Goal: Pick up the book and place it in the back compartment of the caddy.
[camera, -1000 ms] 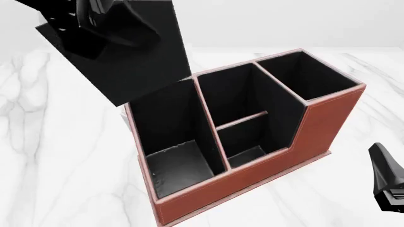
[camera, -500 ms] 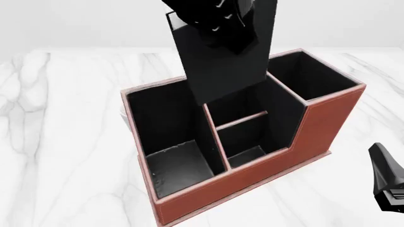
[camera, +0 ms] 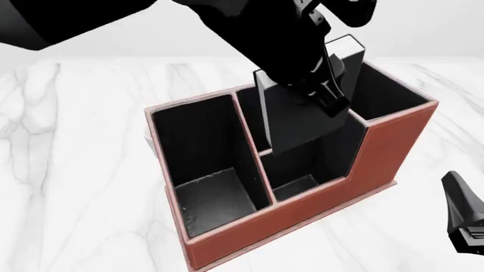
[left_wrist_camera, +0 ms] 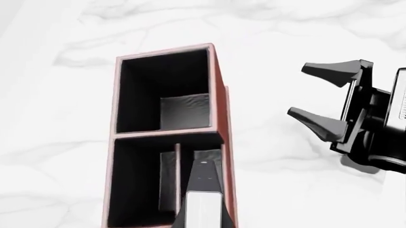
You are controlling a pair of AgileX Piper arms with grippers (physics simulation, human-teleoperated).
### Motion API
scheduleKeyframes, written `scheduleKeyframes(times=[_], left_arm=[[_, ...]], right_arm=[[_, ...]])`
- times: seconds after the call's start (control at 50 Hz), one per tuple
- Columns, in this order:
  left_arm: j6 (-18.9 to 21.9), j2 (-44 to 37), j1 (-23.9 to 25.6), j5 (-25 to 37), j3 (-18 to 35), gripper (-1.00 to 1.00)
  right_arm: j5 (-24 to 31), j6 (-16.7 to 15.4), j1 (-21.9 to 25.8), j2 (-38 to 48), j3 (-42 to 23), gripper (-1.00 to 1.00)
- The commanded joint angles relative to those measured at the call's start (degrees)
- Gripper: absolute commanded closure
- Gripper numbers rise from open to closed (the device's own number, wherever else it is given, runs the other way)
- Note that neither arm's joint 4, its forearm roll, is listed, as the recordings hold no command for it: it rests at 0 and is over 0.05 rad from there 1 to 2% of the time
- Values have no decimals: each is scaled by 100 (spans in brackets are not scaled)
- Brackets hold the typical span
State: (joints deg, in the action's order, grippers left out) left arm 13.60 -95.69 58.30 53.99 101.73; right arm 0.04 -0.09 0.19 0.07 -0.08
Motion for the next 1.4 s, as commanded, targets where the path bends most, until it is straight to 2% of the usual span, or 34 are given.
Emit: scheduleKeyframes(times=[0.02, 0.64, 1.4], left_arm=[[51, 16, 16, -556, -468, 100], [-52, -43, -32, -1669, -1434, 100], [-199, -380, -156, -2458, -2017, 100]], right_arm=[[-1, 0, 1, 0, 0, -100], [-1, -1, 0, 0, 0, -100], [0, -2, 0, 0, 0, -100]])
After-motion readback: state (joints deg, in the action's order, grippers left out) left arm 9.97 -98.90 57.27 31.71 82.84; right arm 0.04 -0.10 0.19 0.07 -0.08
